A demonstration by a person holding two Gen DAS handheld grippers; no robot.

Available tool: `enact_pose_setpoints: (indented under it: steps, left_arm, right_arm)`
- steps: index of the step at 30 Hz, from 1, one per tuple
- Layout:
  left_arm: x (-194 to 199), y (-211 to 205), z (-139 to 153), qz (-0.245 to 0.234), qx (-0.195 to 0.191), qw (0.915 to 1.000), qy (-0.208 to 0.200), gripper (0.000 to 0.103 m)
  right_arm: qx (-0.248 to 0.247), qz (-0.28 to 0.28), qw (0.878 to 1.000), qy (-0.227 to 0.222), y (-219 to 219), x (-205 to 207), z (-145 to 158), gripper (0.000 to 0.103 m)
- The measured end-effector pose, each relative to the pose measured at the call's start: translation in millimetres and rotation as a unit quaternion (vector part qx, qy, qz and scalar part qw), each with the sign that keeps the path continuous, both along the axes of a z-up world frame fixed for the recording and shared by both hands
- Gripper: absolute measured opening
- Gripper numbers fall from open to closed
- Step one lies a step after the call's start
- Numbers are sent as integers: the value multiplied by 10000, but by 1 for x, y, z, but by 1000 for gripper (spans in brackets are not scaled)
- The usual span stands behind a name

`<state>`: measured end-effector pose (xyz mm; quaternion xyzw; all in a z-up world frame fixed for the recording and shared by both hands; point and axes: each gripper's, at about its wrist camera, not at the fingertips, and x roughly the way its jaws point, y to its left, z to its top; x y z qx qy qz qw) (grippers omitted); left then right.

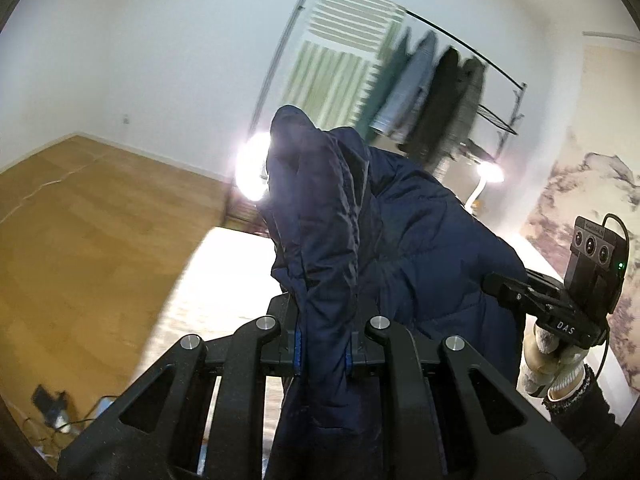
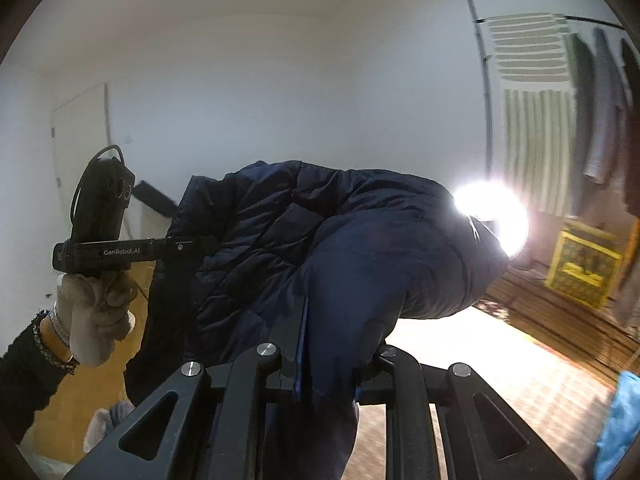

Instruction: Fold large clothes

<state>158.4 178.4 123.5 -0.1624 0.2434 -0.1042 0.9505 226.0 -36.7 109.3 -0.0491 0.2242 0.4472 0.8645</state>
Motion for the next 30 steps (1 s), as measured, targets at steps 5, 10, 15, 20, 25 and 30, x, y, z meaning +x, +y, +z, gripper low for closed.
enact_pose_setpoints:
  steps: [5,10,15,20,25,30]
  left_arm:
    - [34,-62,-2,-535,-120,9985,14,12]
    - [74,-130,-2,-1048,-135,9944,43,12]
    - [115,-202,-1,-1549,-159,9878,82,12]
    - [160,-281,2,-2009,-144,9795,88,12]
    - [200,-355,-1,-2417,-96,9702,148,12]
    - [243,-431,-10,-2725,-57,9621,132,12]
  right_arm:
    - [-147,-489,9986,-110,-19,10,2,15]
    - [-319,-1013,9942,-182,-94,28,0,15]
    - [-448,-1547,9868,-174,-171,45,2,15]
    - [-558,-2015,9777,-210,-242,52,10,15]
    - [-650,-2532,9649,-256,-309,49,25,15]
    - [-690,-2994,9512,-277,-375,64,26,15]
